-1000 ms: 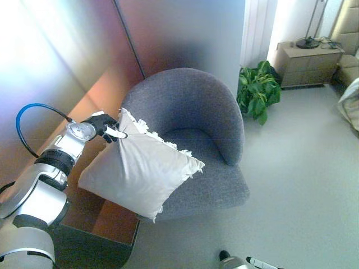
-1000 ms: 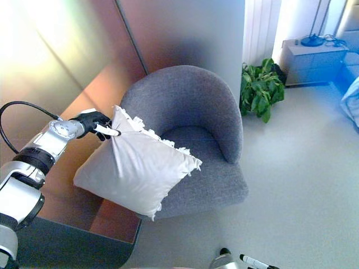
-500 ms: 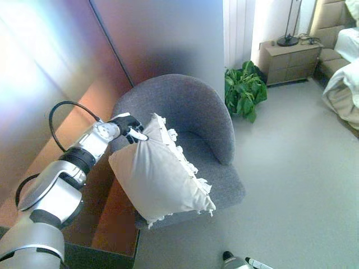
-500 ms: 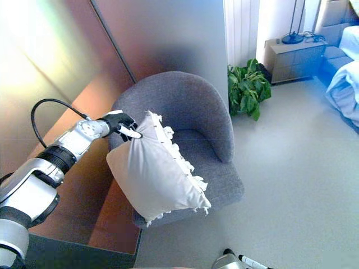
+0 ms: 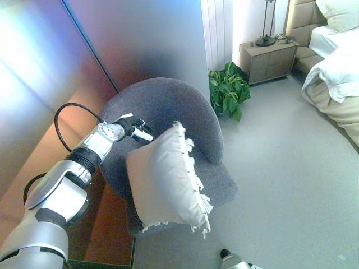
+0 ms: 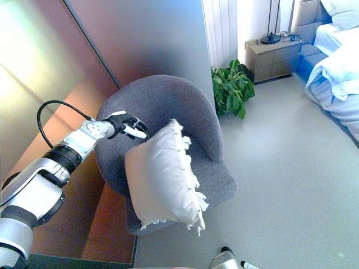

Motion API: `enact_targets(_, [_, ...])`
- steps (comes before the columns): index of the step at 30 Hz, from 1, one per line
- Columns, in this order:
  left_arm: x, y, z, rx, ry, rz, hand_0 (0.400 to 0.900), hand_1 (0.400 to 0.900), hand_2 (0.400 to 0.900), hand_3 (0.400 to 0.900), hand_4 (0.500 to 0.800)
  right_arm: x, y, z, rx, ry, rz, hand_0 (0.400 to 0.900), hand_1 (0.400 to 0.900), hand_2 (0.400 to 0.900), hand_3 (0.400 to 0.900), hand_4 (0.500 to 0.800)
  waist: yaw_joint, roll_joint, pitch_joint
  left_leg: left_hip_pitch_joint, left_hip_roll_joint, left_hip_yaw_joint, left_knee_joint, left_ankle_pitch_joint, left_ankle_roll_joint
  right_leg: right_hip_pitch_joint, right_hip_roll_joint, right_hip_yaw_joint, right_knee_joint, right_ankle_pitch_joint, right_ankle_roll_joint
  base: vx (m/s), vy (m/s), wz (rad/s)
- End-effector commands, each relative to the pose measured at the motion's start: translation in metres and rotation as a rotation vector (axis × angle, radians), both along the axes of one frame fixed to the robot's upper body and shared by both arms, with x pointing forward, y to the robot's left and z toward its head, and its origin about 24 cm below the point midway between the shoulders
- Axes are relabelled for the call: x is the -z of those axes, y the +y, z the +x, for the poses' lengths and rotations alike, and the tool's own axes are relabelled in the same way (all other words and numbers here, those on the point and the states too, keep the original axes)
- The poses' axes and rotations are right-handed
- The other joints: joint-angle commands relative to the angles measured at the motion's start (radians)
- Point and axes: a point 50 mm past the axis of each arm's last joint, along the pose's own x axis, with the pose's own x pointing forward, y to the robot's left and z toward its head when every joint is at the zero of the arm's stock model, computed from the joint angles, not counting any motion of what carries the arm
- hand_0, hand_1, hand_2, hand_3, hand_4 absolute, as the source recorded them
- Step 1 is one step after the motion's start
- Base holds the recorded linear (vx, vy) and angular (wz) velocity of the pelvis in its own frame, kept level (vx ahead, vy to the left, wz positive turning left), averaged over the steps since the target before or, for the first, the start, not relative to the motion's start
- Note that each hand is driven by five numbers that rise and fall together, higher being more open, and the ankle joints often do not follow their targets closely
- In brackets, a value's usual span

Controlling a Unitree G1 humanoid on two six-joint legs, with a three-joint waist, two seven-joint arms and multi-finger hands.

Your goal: Pick up the pillow and put it on the sofa.

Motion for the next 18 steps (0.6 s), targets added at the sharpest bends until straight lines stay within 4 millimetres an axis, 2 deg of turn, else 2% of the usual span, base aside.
enact_targets(1, [-0.100,0.041,0.008,-0.164,-0.290,0.008,0.900,0.900,0.900,0.900,0.800,0.002,0.003,-0.011,-0.015,0.022,0.017,0.900,0.900,0.900,0.900,0.800,0.025,-0.022,-0.082,0.023,-0.046,0.001,0.069,-0.094,-0.013,0.007,0.019,-0.028,0.028,-0.061,0.084,-0.01,0.001,0.06])
enact_targets(9, [-0.100,0.042,0.006,-0.157,-0.299,-0.046,0.900,0.900,0.900,0.900,0.800,0.004,0.009,-0.007,-0.042,0.011,0.022,0.900,0.900,0.900,0.900,0.800,0.057,-0.036,-0.084,0.018,-0.049,-0.017,0.068,-0.092,-0.011,0.011,0.012,-0.056,0.029,-0.063,0.081,-0.03,0.026,0.06])
enact_targets(18, [-0.082,0.044,0.001,-0.113,-0.270,-0.100,0.900,0.900,0.900,0.900,0.800,0.006,0.019,0.003,-0.103,-0.004,0.025,0.900,0.900,0.900,0.900,0.800,0.101,-0.069,-0.094,0.021,-0.052,-0.045,0.059,-0.091,-0.006,0.025,0.011,-0.080,0.034,-0.072,0.074,-0.02,0.020,0.03])
